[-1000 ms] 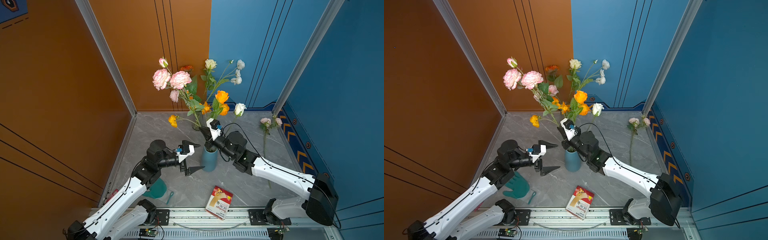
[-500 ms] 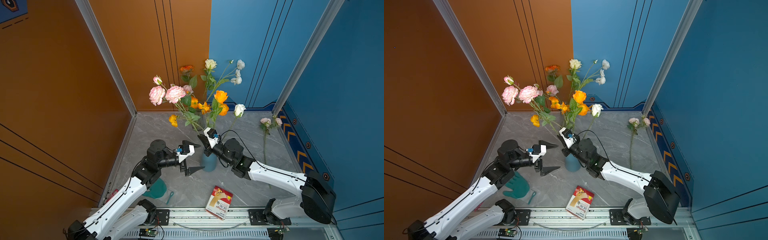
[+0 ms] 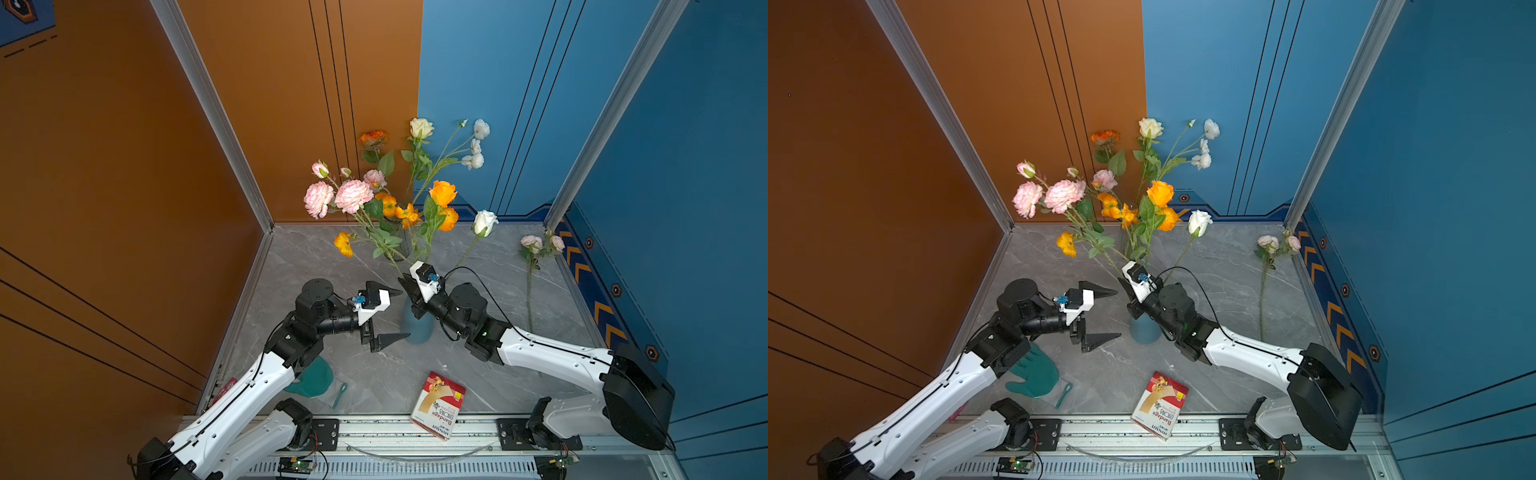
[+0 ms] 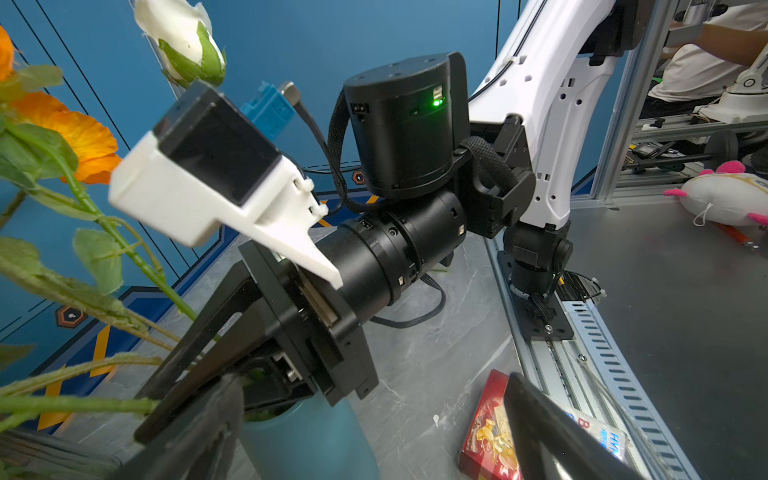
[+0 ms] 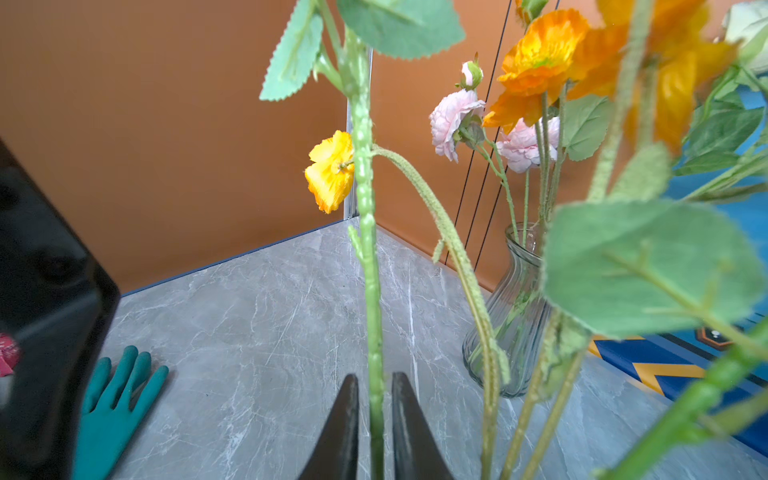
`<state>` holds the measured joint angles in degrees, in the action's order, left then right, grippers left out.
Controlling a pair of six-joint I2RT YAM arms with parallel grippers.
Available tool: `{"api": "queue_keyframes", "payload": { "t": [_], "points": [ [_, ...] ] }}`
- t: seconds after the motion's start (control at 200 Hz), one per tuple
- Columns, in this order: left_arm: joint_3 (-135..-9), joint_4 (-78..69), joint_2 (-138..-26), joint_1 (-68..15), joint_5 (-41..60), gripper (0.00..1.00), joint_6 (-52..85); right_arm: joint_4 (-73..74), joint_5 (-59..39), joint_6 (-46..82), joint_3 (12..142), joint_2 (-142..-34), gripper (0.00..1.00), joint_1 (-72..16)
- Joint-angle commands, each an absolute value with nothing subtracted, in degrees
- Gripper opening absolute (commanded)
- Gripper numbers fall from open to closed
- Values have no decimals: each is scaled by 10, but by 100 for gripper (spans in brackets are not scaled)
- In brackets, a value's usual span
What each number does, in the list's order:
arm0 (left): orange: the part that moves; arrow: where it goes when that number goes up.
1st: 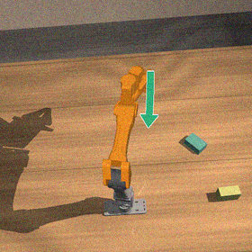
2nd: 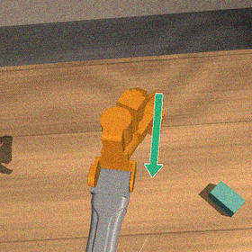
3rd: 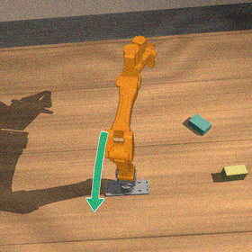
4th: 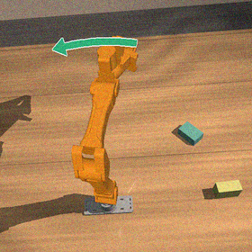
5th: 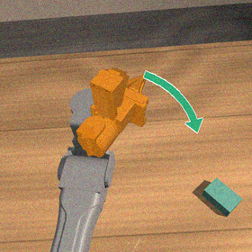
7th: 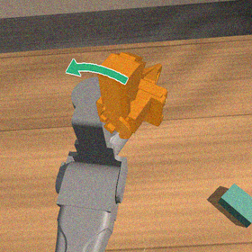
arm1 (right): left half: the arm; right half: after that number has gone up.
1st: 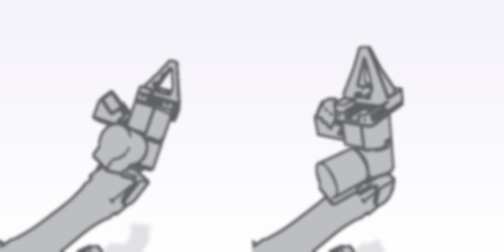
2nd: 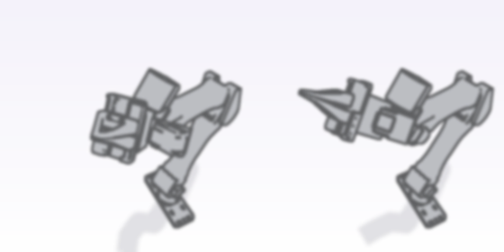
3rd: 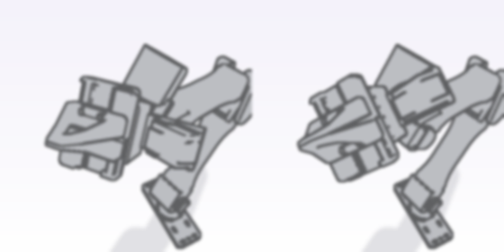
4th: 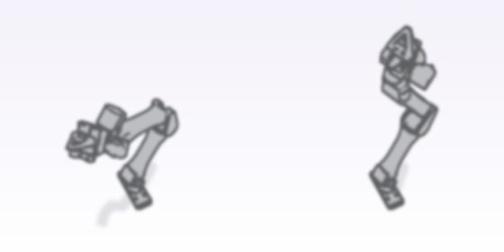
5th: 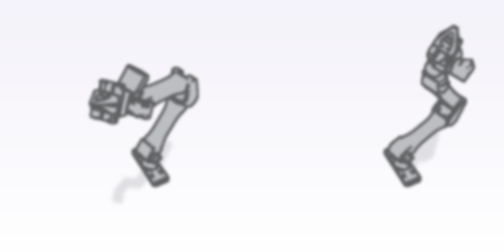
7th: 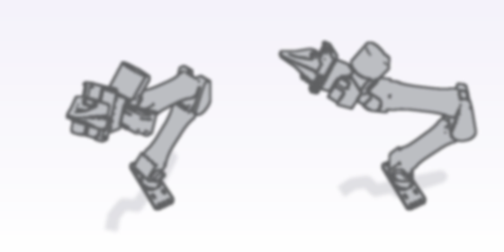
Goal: Arrange the flowers into the vase
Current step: 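Open the right gripper to release the pink rose into the teal vase, then move the right gripper back to the last pink rose on the table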
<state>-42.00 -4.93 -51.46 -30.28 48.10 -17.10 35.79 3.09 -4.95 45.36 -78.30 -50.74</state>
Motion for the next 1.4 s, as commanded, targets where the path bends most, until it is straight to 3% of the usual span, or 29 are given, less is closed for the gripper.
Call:
{"api": "queue_keyframes", "payload": {
  "t": [0.0,0.35,0.756,0.946,1.071,1.201,1.396],
  "points": [
    [-436,-45,-517,-299,495,98,-169,369,52,-47,442,-760,27,-512],
    [-435,-45,-519,-301,496,98,-168,348,56,-42,437,-732,39,-512],
    [-434,-45,-518,-307,494,98,-170,257,80,-23,402,-614,52,-513],
    [-434,-46,-536,-347,452,98,-170,166,186,9,378,-550,53,-493],
    [-426,-46,-557,-405,390,98,-183,42,293,100,377,-511,52,-427],
    [-425,-46,-569,-442,367,98,-186,-66,299,217,357,-454,52,-292],
    [-425,-45,-568,-453,375,98,-185,-172,163,255,368,-466,53,-63]
  ]
}}
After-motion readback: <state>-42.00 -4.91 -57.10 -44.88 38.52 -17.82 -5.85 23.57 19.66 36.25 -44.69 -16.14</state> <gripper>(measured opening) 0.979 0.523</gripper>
